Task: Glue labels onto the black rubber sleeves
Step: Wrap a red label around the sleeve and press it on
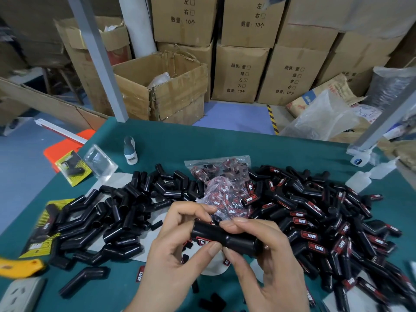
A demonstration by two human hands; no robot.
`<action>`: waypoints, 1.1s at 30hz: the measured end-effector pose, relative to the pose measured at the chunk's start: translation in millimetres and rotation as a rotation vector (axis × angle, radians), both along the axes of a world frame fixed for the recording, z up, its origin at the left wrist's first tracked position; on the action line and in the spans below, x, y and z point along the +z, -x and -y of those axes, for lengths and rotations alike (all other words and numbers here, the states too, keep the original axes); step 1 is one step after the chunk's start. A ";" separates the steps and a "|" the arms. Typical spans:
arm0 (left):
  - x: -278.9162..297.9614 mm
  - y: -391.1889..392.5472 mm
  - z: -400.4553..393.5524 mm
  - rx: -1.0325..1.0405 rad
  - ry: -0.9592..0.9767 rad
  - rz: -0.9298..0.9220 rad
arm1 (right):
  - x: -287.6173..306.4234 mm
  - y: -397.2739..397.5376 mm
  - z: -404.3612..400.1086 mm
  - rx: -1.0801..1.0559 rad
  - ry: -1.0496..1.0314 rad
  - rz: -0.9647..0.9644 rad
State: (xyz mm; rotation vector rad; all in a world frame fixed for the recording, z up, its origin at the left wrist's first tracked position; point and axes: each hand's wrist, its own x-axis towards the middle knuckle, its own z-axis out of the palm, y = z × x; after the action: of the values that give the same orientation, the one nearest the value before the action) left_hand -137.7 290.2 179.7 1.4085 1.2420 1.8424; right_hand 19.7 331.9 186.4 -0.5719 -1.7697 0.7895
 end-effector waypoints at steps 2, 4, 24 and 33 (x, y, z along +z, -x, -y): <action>0.1 -0.8 -0.2 -0.006 0.004 0.015 | 0.8 0.0 0.5 0.000 -0.003 -0.007; -0.8 -1.3 0.3 -0.018 0.011 0.030 | 2.2 0.5 1.2 -0.002 -0.007 -0.015; -7.7 -2.8 -0.5 -0.128 0.044 0.153 | 3.1 4.2 5.4 -0.050 -0.113 0.012; 1.9 -0.6 2.2 -0.149 0.093 0.140 | 6.7 1.1 6.7 -0.066 -0.103 0.023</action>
State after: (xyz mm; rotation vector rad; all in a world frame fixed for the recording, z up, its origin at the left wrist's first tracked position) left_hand -137.1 288.1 181.6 1.2642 1.1086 1.7278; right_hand 18.6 325.2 193.1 -0.5697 -1.7918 0.6444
